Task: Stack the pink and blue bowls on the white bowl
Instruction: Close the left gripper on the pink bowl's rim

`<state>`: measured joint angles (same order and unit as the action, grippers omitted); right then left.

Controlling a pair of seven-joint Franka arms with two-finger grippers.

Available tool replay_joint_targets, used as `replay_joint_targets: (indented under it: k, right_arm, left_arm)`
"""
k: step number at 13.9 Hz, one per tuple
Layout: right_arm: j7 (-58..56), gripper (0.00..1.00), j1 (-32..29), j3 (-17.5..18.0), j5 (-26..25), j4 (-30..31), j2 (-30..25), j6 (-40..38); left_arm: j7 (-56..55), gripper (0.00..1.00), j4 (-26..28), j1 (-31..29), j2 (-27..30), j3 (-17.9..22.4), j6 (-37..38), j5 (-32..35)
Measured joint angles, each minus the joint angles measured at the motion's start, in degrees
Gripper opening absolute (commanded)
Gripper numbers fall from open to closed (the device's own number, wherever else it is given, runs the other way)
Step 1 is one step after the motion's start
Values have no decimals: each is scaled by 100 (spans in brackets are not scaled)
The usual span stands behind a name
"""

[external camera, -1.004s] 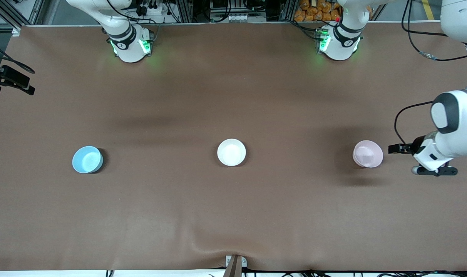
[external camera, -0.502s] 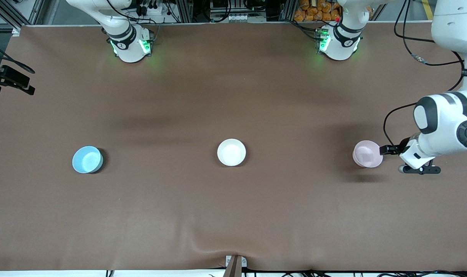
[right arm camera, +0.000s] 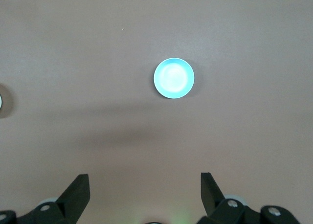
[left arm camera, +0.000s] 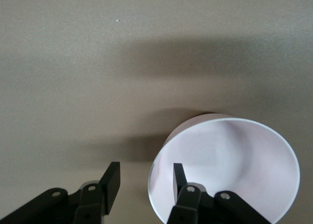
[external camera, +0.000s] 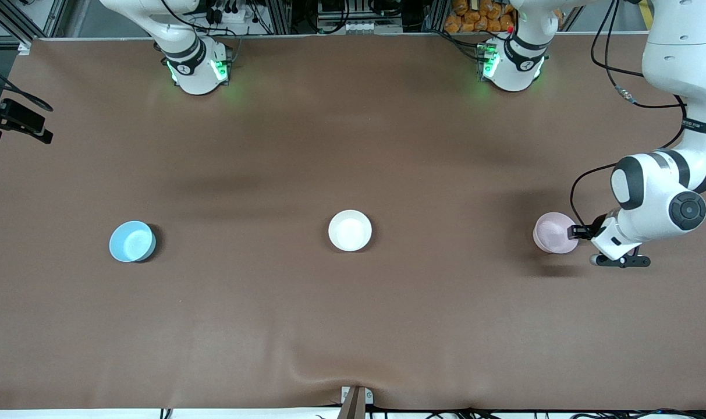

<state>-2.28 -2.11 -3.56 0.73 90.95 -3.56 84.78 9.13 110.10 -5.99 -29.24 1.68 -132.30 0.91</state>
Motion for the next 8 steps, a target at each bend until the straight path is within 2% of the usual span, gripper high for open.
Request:
replay_joint_targets:
  k: [2,3,6,8]
  right_arm:
    - [0,100,0,0,0,0,0,0]
    - [0,100,0,0,0,0,0,0]
    - [0,100,0,0,0,0,0,0]
    - [1,100,0,0,0,0,0,-1]
  left_arm:
    - [0,33,0,3,0,-14,0,0]
    - [0,27,0,3,0,-16,0,0]
    - [0,1,2,5,-24,-21,0,0]
    - [2,0,1,5,-29,-25,0,-3]
